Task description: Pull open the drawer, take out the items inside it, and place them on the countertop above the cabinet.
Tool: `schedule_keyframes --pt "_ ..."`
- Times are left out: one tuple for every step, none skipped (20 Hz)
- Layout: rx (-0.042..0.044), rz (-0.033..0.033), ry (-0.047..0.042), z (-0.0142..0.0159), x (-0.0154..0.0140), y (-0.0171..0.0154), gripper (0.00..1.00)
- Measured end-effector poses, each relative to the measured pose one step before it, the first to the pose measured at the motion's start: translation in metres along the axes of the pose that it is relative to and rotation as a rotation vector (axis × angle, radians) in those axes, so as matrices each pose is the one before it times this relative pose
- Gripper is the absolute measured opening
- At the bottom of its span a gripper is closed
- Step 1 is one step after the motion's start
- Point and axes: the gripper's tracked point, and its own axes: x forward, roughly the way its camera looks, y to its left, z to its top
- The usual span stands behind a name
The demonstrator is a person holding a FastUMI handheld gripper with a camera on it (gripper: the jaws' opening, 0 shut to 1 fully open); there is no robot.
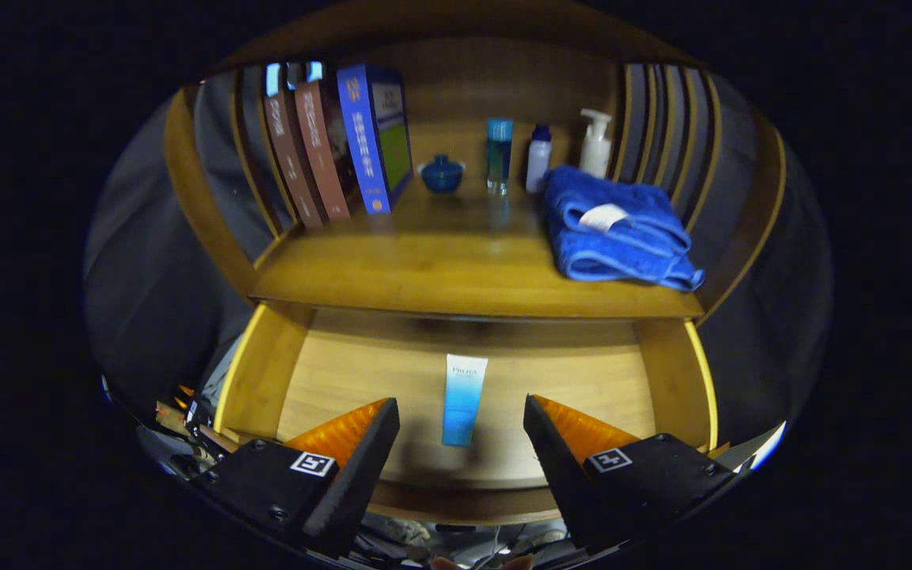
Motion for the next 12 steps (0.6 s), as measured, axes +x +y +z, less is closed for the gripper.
schedule_keyframes --pt "0.01773 0.0168 0.06203 -0.0058 0.01457 0.00393 1.0" --pt "0.01629 0.00208 0.03632 -0.00342 0.0101 0.00065 1.0" --pt "-0.01245 -0.02171 0.04414 -0.00482 0.01238 -0.0038 0.99" --pt "-0.02572 -0.0265 0.02644 -0.00198 0.00893 -0.00696 0.99" --pt "-0.02123 -0.02832 0.0264 -0.00358 0.01133 -0.00753 1.0" --pt "-0.00257 -0.00978 0.03262 -0.00673 0.00961 -0.00342 1.0" --pt "0.01022 -0.00451 0.02143 -0.00538 0.00776 -0.00132 1.0" --pt "0.00231 -0.00263 0.01812 -0.00379 0.00429 -0.00147 1.0" --pt "0.012 0.00664 0.01388 -0.0029 0.01079 0.00066 1.0" --pt "0.01519 0.00323 0.01237 -0.00304 0.00477 -0.00001 0.98" --pt "0.00983 0.00202 0.01131 -0.003 0.00111 0.00058 0.96" --pt "0.00331 0.00484 0.01097 -0.00051 0.00419 0.0022 0.91"
